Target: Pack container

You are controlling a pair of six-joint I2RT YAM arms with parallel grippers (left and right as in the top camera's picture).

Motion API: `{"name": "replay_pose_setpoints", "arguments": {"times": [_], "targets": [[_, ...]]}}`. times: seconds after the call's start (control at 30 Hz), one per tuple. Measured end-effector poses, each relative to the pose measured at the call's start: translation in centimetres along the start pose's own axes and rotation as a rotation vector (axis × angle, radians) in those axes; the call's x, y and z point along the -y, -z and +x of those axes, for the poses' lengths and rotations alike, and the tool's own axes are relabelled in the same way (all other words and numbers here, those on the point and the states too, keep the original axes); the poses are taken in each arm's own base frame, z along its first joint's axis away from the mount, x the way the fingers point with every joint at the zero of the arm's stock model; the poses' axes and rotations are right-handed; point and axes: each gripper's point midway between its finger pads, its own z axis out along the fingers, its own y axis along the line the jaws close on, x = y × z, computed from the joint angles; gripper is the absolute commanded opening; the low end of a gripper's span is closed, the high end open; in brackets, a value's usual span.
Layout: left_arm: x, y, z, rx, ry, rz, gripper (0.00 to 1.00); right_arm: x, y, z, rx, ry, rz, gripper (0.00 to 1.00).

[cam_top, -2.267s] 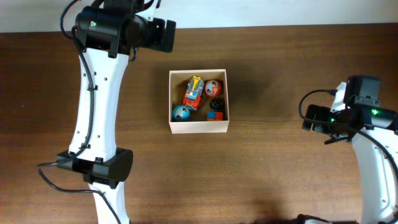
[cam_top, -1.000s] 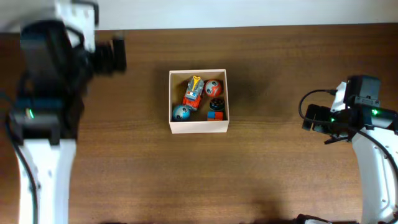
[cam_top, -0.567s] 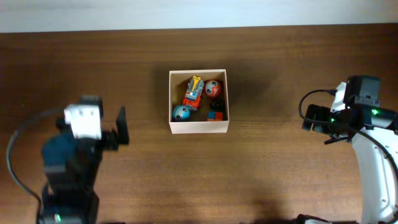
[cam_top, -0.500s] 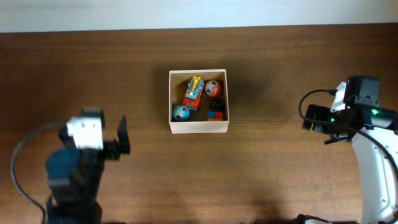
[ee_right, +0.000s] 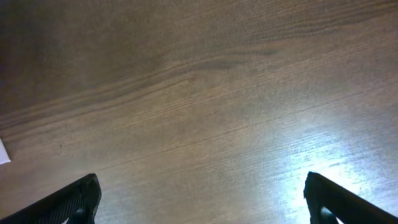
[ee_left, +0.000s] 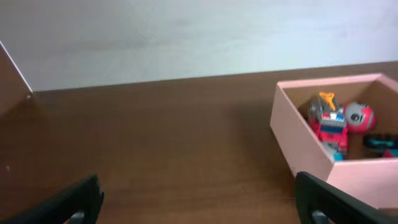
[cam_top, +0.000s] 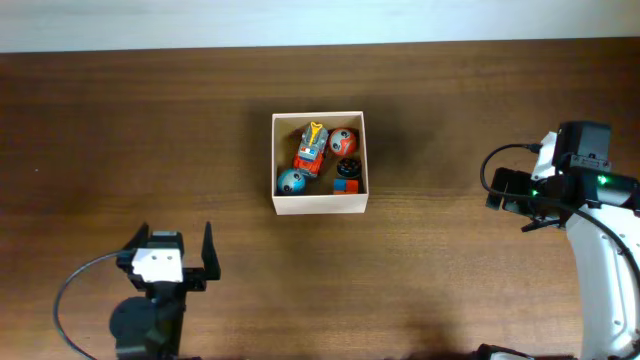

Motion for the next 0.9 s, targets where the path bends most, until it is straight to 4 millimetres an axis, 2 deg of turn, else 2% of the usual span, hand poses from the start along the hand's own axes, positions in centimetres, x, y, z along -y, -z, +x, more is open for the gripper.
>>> {"name": "replay_pose_setpoints", "arguments": {"times": [0.17, 0.4, 0.77, 0.9], "targets": [[0.2, -0.4, 2.2, -0.006, 0.0, 0.0, 0.99, 0.0, 0.0, 0.0, 0.0, 0.001, 0.0, 0.99], [0.3, -0.6, 3.7, 0.01, -0.001, 0.0, 0.99, 0.0, 0.0, 0.0, 0.0, 0.0, 0.0, 0.99], [0.2, -0.5, 3.0, 0.042, -0.003, -0.004, 0.99, 0.0, 0.0, 0.0, 0.0, 0.001, 0.0, 0.99], [0.2, -0.4, 1.6, 0.104, -0.007, -0.005, 0.99, 0.0, 0.0, 0.0, 0.0, 0.001, 0.0, 0.99]]}}
